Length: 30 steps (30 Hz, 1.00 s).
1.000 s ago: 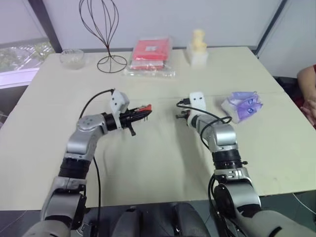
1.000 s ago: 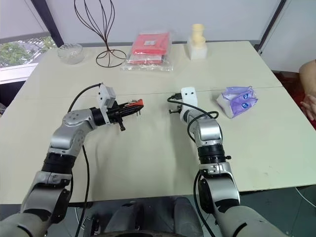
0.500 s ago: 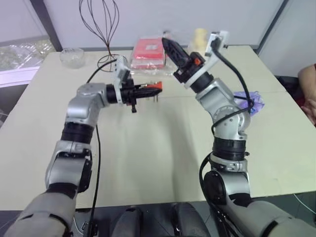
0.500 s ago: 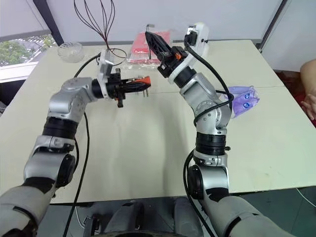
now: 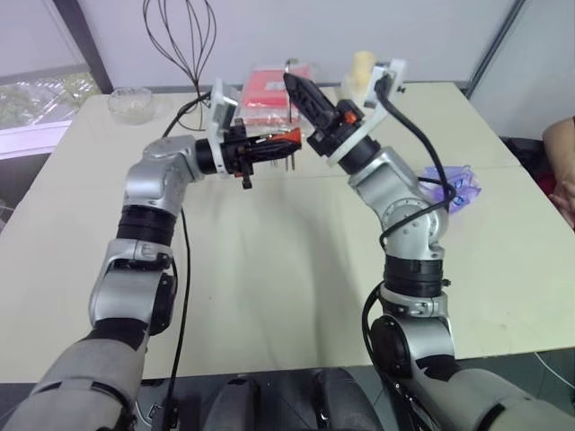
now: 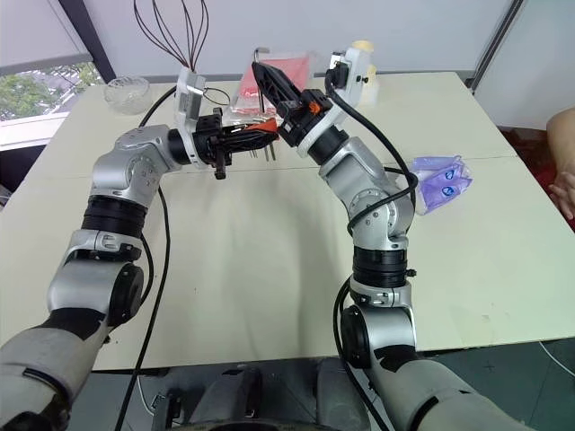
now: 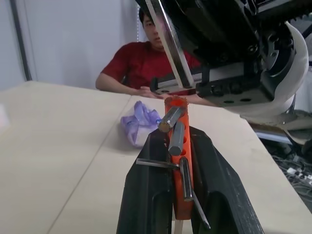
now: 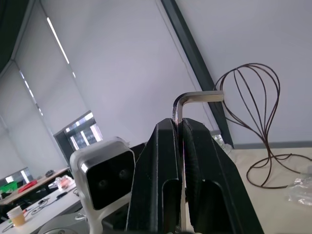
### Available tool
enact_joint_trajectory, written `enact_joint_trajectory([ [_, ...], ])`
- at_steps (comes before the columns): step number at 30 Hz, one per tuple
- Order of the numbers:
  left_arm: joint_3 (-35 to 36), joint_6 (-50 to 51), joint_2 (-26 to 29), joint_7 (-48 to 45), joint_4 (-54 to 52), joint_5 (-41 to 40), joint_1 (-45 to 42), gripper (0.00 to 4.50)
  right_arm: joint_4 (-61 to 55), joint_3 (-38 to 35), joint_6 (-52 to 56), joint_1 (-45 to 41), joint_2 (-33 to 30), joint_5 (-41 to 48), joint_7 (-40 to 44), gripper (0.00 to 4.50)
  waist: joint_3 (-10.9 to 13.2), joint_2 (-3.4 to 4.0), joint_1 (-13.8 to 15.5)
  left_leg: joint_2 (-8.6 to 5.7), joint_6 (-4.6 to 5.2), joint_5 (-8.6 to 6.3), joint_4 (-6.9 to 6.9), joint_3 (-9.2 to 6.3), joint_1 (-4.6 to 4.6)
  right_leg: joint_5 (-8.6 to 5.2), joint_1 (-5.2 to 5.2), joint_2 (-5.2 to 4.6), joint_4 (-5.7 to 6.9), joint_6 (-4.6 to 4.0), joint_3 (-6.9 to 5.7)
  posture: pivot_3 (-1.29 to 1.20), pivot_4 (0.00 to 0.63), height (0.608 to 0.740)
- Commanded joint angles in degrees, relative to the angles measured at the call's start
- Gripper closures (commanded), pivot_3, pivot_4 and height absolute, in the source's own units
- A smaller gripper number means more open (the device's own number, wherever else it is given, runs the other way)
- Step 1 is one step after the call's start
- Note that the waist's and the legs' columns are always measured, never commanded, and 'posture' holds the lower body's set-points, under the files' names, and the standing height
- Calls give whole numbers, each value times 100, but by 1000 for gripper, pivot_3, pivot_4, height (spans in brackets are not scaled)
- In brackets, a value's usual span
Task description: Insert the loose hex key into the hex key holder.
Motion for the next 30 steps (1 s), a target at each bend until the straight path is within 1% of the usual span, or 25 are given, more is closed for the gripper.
enact_joint_trajectory([
  [1,201,8,12,33,-167,-145,-142,4500,-216,38,-132,-39,-25,138,2,4481,0,0,0,0,0,0,0,0,0,0,0,0,0,0,0,0,150,740],
  [19,309,345,85,160,-579,-300,17,4500,24,63,-351,59,-125,105,-5,4481,0,0,-2,1,0,0,-1,0,0,0,-1,1,0,0,1,0,150,740],
  [30,463,532,46,318,-610,-423,-26,4500,141,119,-448,131,-213,78,78,4481,0,0,1,1,0,0,-1,1,0,0,-1,0,0,0,1,0,150,740],
])
